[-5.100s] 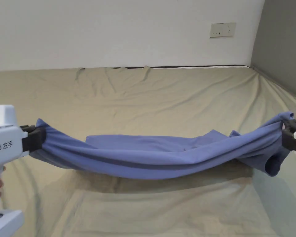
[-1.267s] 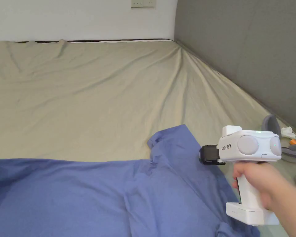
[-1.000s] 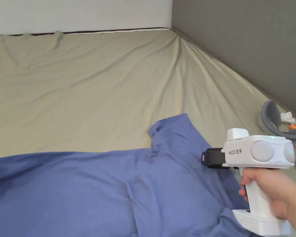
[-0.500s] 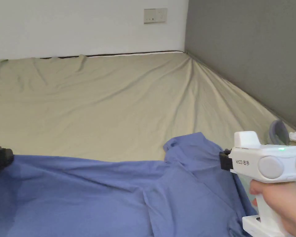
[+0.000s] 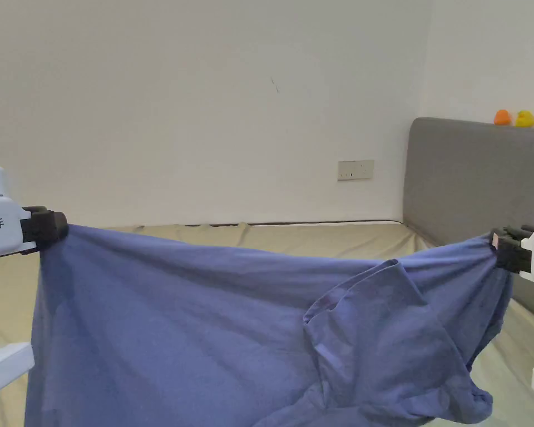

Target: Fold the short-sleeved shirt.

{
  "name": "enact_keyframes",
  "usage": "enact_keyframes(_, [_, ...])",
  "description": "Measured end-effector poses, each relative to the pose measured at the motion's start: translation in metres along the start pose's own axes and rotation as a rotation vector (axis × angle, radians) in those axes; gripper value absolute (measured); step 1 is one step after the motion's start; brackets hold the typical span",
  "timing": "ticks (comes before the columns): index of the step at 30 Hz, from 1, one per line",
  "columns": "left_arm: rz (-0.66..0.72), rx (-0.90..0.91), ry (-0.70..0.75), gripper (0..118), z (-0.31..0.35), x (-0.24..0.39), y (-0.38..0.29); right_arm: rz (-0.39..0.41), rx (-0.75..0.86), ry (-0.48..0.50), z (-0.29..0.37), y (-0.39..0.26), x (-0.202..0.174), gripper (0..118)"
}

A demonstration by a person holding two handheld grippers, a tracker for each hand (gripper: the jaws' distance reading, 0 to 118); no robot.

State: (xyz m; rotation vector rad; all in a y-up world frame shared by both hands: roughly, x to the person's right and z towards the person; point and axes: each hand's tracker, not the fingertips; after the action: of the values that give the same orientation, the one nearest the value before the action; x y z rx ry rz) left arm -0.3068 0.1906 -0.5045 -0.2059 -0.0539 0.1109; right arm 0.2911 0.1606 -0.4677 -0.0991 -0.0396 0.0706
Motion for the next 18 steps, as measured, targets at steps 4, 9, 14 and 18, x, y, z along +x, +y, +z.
enact_keyframes(4, [-0.002,0.059,0.016,2,0.041,-0.004,0.03,0.049,0.095,-0.005,0.023,0.049,-0.012,5])
enact_keyframes(9, [0.04,0.092,0.043,2,0.064,-0.01,0.043,0.082,0.164,-0.031,0.03,0.087,-0.025,5])
enact_keyframes(14, [0.032,0.115,0.062,2,0.073,-0.017,0.048,0.096,0.187,-0.035,0.023,0.107,-0.034,5])
enact_keyframes(18, [0.025,0.12,0.091,2,0.069,-0.022,0.056,0.116,0.191,-0.038,0.006,0.12,-0.04,5])
